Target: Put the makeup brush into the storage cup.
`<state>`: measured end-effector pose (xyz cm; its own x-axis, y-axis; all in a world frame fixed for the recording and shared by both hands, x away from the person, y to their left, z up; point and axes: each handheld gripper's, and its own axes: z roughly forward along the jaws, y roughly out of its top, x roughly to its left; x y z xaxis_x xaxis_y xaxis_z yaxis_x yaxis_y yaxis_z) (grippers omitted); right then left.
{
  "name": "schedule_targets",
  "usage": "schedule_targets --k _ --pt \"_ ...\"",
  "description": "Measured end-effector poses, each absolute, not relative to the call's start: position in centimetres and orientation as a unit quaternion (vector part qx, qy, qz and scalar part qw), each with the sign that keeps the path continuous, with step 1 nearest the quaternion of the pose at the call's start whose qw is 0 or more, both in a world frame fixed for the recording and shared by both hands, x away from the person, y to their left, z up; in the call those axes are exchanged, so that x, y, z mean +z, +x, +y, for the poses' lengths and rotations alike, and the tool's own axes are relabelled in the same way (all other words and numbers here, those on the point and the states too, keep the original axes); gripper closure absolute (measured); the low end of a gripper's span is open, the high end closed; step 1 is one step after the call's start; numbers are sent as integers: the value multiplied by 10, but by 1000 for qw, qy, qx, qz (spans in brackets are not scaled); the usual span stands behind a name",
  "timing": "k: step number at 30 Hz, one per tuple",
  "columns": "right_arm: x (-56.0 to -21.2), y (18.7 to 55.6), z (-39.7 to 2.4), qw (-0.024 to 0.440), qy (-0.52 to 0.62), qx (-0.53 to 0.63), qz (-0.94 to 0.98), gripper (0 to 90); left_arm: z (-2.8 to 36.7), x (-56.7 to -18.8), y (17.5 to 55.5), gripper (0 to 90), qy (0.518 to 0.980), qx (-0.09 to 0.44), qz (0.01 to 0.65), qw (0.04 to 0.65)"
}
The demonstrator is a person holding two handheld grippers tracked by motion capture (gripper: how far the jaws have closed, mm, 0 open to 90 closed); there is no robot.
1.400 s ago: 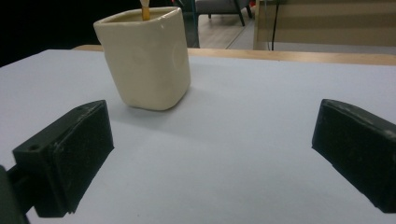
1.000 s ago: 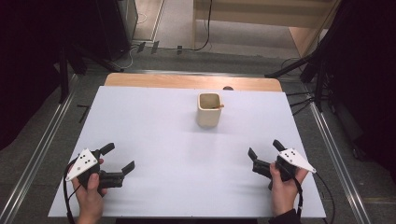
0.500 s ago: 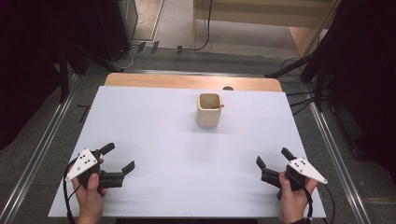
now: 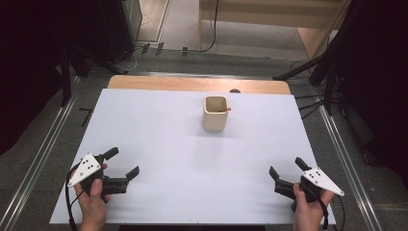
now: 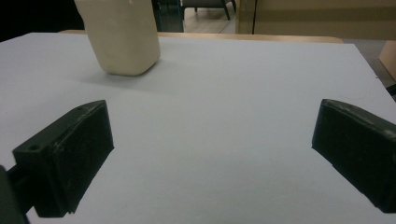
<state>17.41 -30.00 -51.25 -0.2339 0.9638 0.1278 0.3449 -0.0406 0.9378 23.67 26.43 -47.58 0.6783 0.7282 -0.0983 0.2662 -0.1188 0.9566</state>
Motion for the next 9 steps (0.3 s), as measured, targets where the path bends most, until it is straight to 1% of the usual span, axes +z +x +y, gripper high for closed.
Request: schedule_targets --k 9 --pt "-512 176 -299 323 534 472 623 0 265 -476 238 0 720 203 345 567"
